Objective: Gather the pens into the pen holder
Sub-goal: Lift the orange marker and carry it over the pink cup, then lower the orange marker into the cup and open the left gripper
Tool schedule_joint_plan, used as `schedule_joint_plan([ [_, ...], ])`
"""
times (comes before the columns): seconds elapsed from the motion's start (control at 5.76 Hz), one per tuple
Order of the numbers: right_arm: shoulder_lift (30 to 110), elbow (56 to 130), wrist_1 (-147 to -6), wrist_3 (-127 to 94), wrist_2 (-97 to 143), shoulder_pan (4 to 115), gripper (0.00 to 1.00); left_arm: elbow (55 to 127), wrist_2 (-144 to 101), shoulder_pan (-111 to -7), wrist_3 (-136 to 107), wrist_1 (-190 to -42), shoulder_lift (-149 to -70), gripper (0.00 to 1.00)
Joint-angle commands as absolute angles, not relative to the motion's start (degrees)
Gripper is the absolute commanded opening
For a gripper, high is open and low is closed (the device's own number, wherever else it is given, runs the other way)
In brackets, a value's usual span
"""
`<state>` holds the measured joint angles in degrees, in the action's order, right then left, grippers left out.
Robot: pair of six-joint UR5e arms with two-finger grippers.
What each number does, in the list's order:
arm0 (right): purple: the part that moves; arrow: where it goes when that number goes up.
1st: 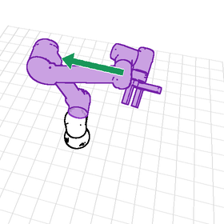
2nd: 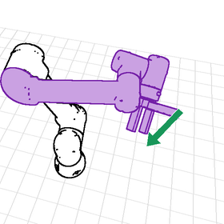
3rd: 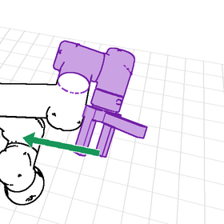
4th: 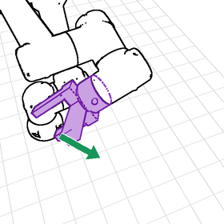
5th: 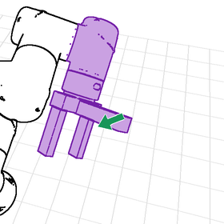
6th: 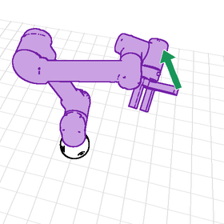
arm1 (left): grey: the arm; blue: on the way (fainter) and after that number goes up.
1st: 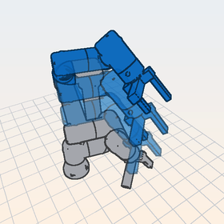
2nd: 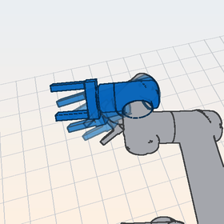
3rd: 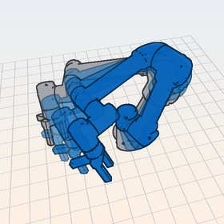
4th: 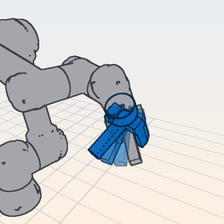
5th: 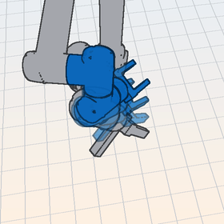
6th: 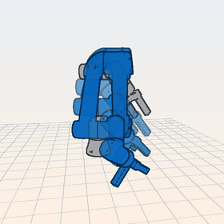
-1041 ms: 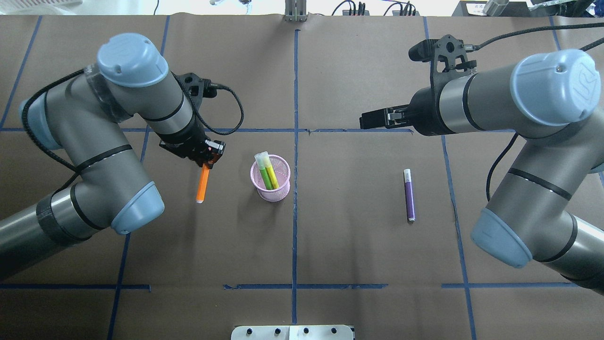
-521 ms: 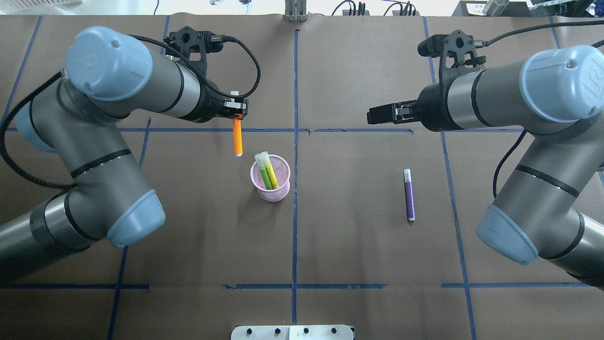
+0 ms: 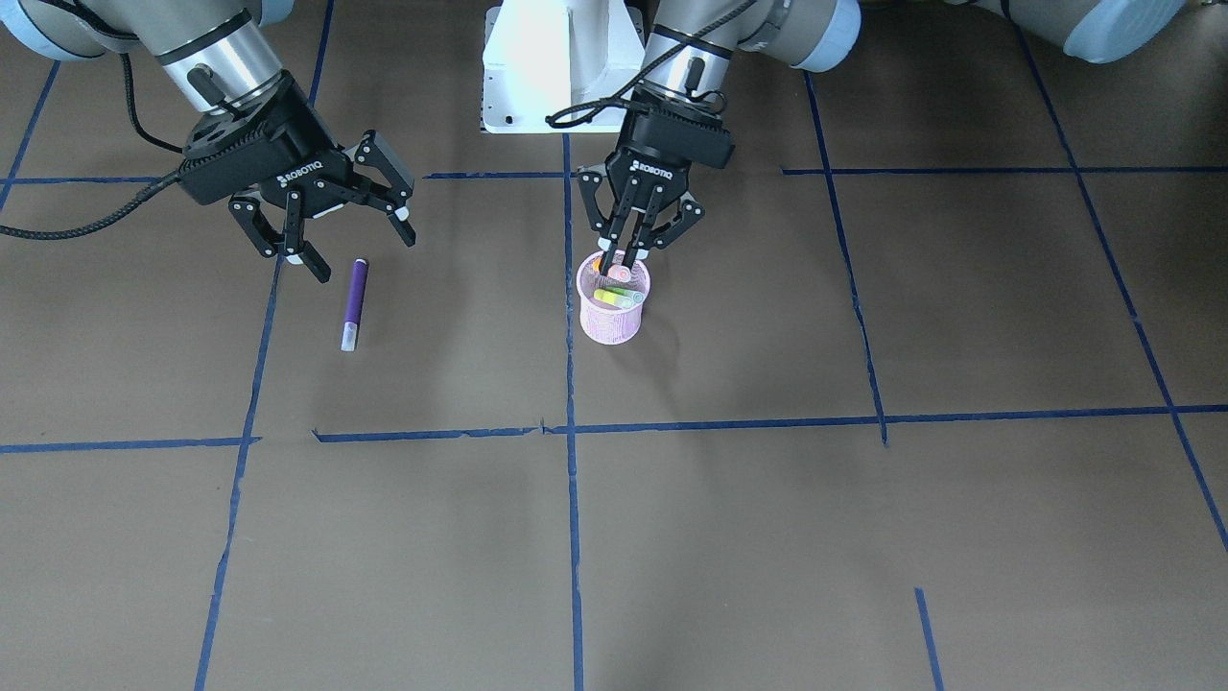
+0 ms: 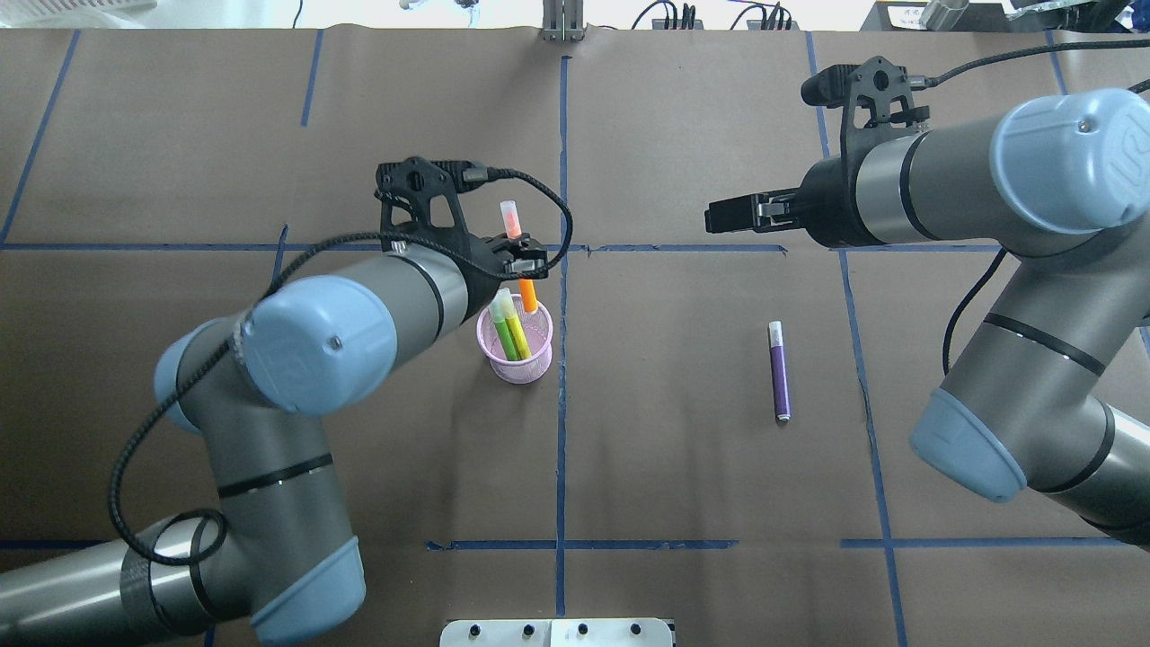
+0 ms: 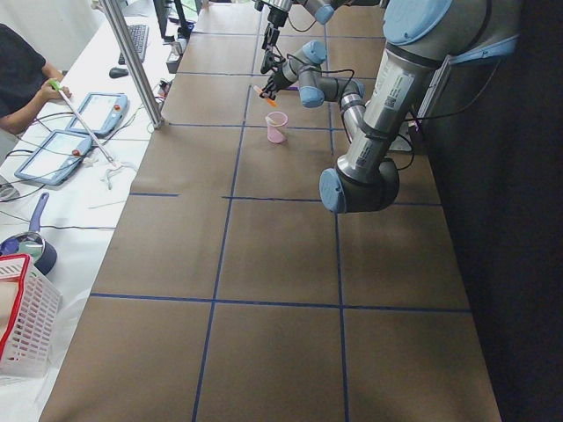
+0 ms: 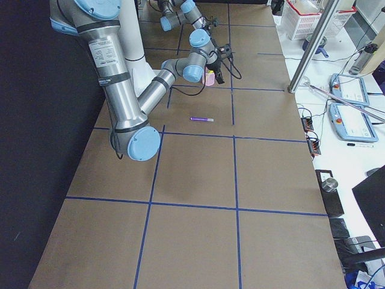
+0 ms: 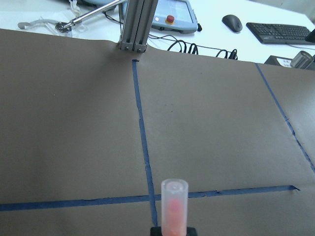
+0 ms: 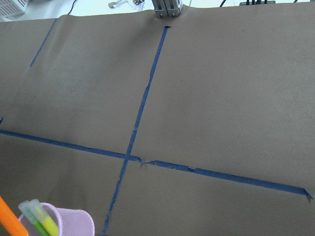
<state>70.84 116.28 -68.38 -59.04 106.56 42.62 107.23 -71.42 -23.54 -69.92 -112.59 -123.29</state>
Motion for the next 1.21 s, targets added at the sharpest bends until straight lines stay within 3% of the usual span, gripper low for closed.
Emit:
schedule_joint_plan([
  [0.0, 71.54, 116.19, -68.29, -58.97, 106.52, 42.63, 0.99, 105.83, -65.76, -19.97, -70.05, -113.29, -121.73, 0.00],
  [0.52, 71.63, 115.84, -68.20, -58.89, 106.35, 42.54, 0.99, 104.60, -62.23, -18.29, -70.05, -116.97, -119.62, 0.00],
  [0.69, 72.15, 115.93, -68.12, -58.71, 106.35, 42.54, 0.99, 103.72, -61.79, -17.67, -69.87, -116.90, -119.53, 0.61],
  [0.87, 72.94, 115.93, -67.94, -58.36, 106.43, 42.54, 0.99, 103.80, -61.79, -17.32, -69.79, -117.07, -119.36, 1.00],
  [1.04, 73.04, 115.23, -68.03, -58.27, 106.44, 42.54, 0.99, 104.93, -61.79, -17.40, -69.79, -117.07, -119.27, 1.00],
])
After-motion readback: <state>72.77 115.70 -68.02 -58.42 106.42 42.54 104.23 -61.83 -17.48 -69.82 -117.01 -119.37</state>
